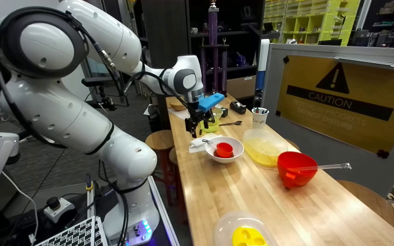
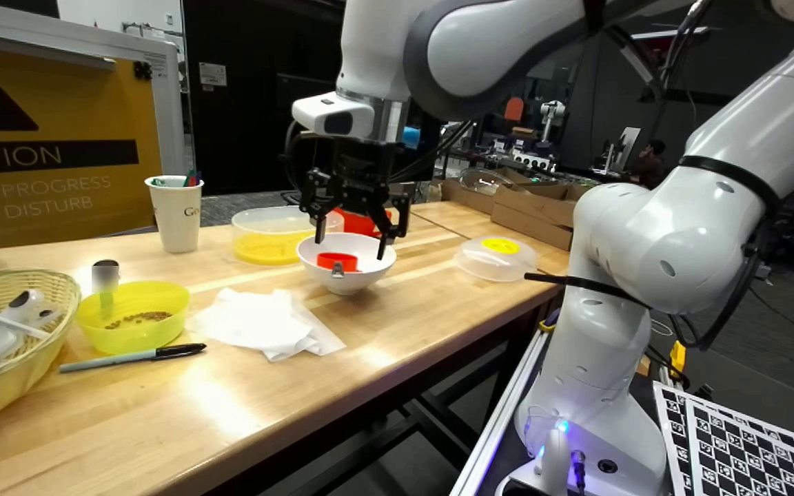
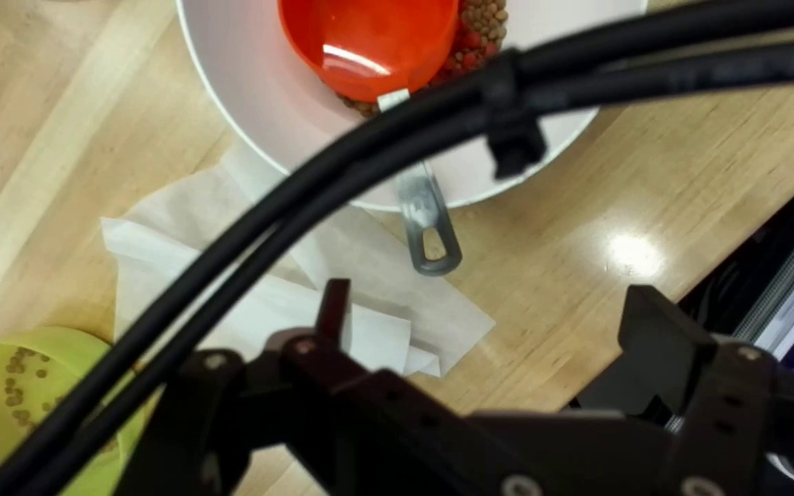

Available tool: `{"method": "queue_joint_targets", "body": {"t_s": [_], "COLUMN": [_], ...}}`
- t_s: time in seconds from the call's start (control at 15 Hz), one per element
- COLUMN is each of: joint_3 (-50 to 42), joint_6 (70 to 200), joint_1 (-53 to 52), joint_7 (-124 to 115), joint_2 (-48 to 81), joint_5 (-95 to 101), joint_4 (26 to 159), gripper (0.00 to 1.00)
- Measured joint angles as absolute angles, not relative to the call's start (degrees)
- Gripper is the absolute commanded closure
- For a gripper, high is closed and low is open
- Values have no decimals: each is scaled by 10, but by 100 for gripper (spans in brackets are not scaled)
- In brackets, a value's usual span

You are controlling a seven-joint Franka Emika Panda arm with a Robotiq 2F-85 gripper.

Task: Use the scoop to stir the contents of the white bowl

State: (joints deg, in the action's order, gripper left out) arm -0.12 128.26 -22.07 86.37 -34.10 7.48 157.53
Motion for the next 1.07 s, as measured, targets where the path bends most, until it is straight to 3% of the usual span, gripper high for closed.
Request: {"method": "queue_joint_targets", "body": {"t_s": [1.07], "joint_3": [-21], "joint_6": [1293], "joint_1": [-173], "joint_7": [922], "joint_2": [-231], "joint_5": [0], "joint_4": [1521], "gripper": [0]}}
